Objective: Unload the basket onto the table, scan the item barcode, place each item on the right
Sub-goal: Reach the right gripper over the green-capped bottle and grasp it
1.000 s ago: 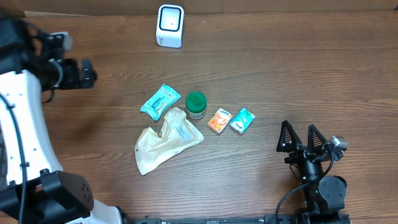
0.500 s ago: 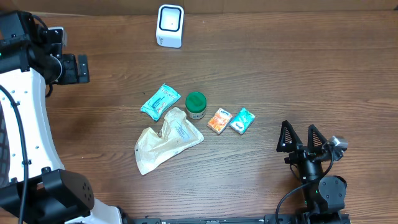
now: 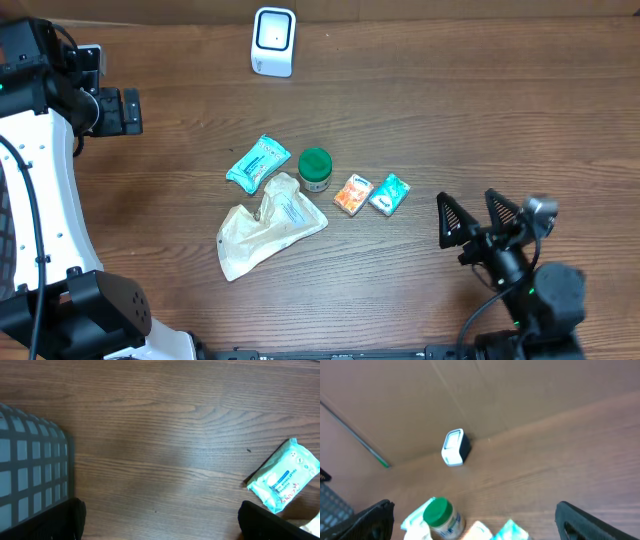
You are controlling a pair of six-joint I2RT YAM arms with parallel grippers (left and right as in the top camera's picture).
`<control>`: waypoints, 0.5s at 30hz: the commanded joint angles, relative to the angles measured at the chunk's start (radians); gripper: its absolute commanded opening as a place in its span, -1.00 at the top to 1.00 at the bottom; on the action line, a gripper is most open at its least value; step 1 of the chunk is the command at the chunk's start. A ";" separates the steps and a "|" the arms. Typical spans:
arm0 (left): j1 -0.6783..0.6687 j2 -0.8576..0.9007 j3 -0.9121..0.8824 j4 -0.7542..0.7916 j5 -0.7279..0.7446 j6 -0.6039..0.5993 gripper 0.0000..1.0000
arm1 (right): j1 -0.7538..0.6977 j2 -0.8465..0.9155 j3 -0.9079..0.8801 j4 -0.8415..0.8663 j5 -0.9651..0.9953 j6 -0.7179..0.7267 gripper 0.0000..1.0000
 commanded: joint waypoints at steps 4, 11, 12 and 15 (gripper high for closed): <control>0.002 0.008 -0.005 0.000 -0.002 -0.018 -0.99 | -0.003 0.391 0.443 -0.234 -0.072 -0.113 -1.00; 0.000 0.008 -0.005 -0.001 -0.002 -0.018 -0.99 | -0.002 0.831 0.899 -0.560 -0.125 -0.156 -1.00; 0.000 0.008 -0.005 0.000 -0.002 -0.018 -0.99 | -0.002 0.879 0.952 -0.598 -0.132 -0.156 -1.00; 0.002 0.008 -0.005 0.000 -0.002 -0.018 -0.99 | 0.000 1.031 1.127 -0.711 -0.162 -0.156 -1.00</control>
